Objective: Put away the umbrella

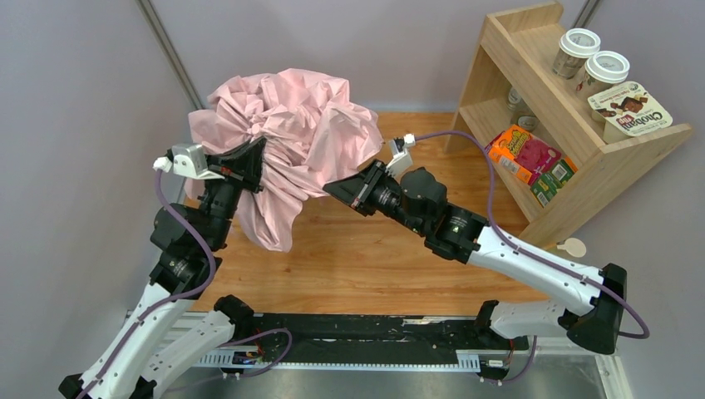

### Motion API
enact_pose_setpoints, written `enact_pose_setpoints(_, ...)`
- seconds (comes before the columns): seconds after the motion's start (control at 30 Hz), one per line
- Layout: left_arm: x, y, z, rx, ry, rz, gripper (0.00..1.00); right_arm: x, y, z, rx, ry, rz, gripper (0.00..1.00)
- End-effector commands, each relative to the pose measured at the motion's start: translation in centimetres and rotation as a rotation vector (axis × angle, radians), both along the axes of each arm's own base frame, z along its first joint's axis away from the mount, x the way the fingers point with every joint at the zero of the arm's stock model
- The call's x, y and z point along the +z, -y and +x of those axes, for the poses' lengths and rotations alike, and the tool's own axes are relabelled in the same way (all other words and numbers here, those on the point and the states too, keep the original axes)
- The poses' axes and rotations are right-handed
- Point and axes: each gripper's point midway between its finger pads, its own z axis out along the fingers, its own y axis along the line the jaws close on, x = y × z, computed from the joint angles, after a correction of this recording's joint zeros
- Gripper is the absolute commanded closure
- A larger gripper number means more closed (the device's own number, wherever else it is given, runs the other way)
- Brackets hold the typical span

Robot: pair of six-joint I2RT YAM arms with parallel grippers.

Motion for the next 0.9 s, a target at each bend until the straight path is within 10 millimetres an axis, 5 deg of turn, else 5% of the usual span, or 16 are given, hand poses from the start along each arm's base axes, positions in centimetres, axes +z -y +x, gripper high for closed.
enact_pose_setpoints(0.0, 2.9, -1.8, -0.4, 0.091, 0.131, -0.022, 1.0, 2.2, 1.0, -4.0, 0.193, 0.022, -0.016, 1.0)
enact_pose_setpoints(0.1, 2.7, -1.8, 0.3, 0.125, 0.141, 0.05, 1.0, 3.0, 2.2, -6.1, 0.367, 0.008, 0.016, 1.0)
enact_pose_setpoints(0.3, 2.7, 0.1, -0.8, 0.024, 0.195, 0.11, 1.0, 8.8, 3.3, -12.8, 0.821, 0.18, 0.18, 1.0)
enact_pose_setpoints(0.4, 2.6, 0.8, -1.1, -0.034, 0.182, 0.049, 1.0, 7.6, 1.8, -12.6, 0.753, 0.193, 0.102, 0.9)
enact_pose_setpoints(0.53, 2.3, 1.1, -0.7, -0.054, 0.162, -0.008, 1.0, 5.6, -1.4, -12.1, 0.674, 0.217, 0.064, 1.0)
enact_pose_setpoints(0.7, 2.2, 0.8, 0.0, -0.036, 0.133, -0.061, 1.0, 3.4, -6.2, -15.4, 0.79, 0.261, -0.043, 1.0)
enact_pose_setpoints(0.77, 2.3, 1.0, -0.2, -0.049, 0.137, -0.069, 1.0, 1.6, -7.0, -16.6, 0.856, 0.274, -0.137, 0.94)
enact_pose_setpoints(0.83, 2.1, 1.2, -0.2, -0.064, 0.126, -0.069, 1.0, -0.2, -6.1, -16.8, 0.885, 0.306, -0.238, 0.77)
enact_pose_setpoints(0.87, 2.1, 1.4, -0.6, -0.08, 0.13, -0.066, 1.0, -0.6, -4.7, -16.7, 0.874, 0.343, -0.274, 0.58)
